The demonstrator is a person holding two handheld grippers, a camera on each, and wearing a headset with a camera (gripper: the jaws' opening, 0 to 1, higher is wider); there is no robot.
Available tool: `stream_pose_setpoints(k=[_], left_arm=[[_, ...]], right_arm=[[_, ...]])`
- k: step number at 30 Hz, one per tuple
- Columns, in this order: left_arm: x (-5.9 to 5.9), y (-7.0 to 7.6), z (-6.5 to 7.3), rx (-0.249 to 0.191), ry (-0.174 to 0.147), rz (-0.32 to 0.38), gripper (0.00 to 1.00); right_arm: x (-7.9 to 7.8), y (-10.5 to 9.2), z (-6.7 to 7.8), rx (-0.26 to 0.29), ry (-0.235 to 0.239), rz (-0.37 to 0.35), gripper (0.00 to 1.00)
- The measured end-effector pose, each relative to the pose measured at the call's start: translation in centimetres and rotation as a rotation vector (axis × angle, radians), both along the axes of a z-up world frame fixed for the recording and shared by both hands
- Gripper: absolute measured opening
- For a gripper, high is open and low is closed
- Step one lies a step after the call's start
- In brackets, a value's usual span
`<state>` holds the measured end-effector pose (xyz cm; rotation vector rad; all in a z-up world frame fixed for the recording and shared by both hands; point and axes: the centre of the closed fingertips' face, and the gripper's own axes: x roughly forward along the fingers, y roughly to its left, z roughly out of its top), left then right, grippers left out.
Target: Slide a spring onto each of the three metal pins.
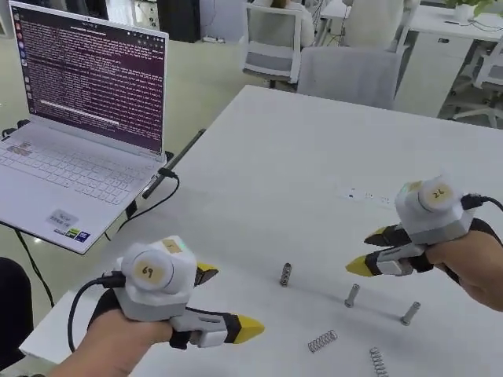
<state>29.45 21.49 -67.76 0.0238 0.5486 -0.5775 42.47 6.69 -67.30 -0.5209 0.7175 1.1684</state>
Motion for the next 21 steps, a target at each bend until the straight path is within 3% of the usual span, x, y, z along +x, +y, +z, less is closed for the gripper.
stream_pose_setpoints(k=[21], left_arm=[[0.7, -0.6, 0.3, 0.013, 0.002, -0.035, 0.70]], right_arm=[[-2.1, -6.2, -1.0, 0.089, 0.016, -0.165, 0.49]])
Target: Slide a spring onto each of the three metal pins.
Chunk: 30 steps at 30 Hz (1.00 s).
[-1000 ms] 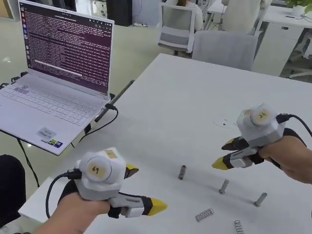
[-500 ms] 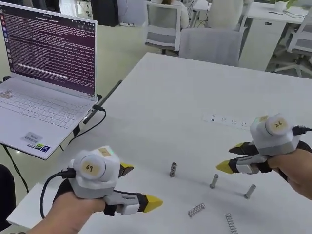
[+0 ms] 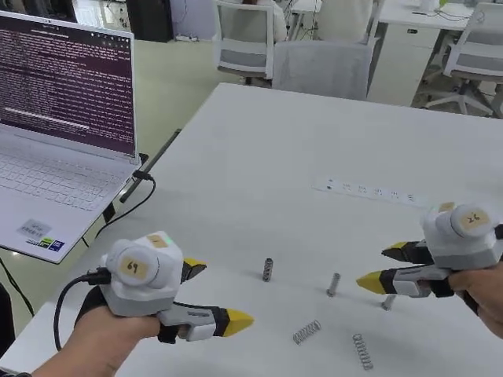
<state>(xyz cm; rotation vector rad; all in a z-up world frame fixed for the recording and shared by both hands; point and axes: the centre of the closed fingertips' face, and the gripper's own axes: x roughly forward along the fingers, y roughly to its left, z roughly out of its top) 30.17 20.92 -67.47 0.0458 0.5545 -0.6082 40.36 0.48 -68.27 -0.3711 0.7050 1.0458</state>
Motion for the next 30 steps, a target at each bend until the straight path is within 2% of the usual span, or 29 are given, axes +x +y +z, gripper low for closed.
stream_pose_setpoints(k=[2, 7, 11, 21, 30], left_arm=[[0.1, 0.1, 0.1, 0.001, 0.000, 0.000, 0.70], [0.2, 0.1, 0.1, 0.004, 0.000, -0.002, 0.70], [0.4, -0.2, 0.1, 0.005, 0.002, -0.009, 0.70], [0.8, -0.6, -0.1, 0.006, 0.006, -0.021, 0.70], [1.2, -1.3, -0.2, 0.005, 0.012, -0.034, 0.70]], right_arm=[[-0.3, -0.5, 0.0, 0.025, 0.008, -0.026, 0.50], [-1.4, -1.8, -0.4, 0.038, 0.031, -0.048, 0.54], [-2.4, -2.8, -0.7, 0.042, 0.034, -0.065, 0.57], [-4.4, -4.7, -0.4, 0.124, 0.045, -0.142, 0.61], [-6.2, -5.9, -0.9, 0.160, 0.060, -0.187, 0.66]])
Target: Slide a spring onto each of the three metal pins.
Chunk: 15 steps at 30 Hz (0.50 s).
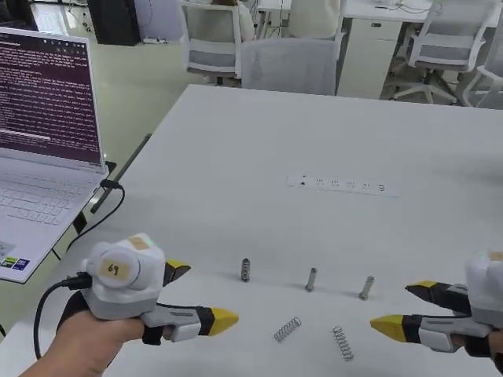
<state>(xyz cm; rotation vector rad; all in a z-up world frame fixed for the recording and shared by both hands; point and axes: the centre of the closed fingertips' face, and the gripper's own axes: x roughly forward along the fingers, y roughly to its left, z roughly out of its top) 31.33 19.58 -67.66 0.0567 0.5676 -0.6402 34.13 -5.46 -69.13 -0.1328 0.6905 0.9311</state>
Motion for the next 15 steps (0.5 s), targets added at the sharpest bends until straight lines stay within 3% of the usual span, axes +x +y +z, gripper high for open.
stream_pose_setpoints(k=[15], left_arm=[[0.5, -2.2, -1.1, -0.005, 0.020, -0.045, 0.69]], right_arm=[[-2.6, -1.2, -0.8, 0.037, 0.039, -0.049, 0.68]])
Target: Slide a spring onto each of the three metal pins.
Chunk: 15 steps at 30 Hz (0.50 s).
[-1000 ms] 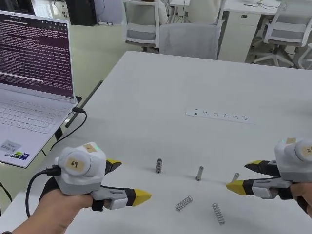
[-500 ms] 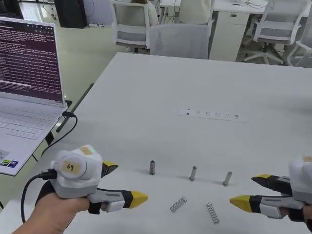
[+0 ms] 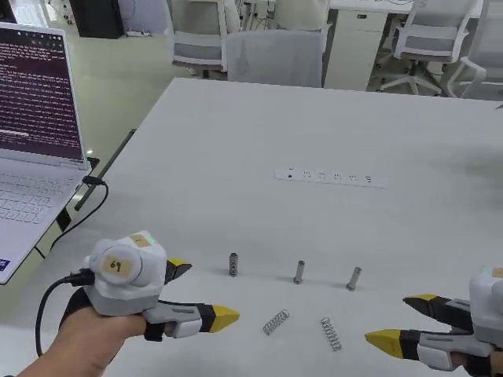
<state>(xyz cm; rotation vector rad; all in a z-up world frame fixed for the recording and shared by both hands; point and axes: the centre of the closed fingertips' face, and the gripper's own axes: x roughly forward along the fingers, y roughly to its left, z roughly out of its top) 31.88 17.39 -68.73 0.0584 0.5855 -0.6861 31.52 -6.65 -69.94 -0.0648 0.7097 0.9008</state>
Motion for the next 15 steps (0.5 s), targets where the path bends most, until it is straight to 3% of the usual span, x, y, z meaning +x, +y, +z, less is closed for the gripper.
stream_pose_setpoints(k=[15], left_arm=[[1.2, -2.0, -0.2, 0.004, 0.005, -0.044, 0.69]], right_arm=[[-1.0, -0.4, 0.0, 0.011, 0.005, -0.006, 0.69]])
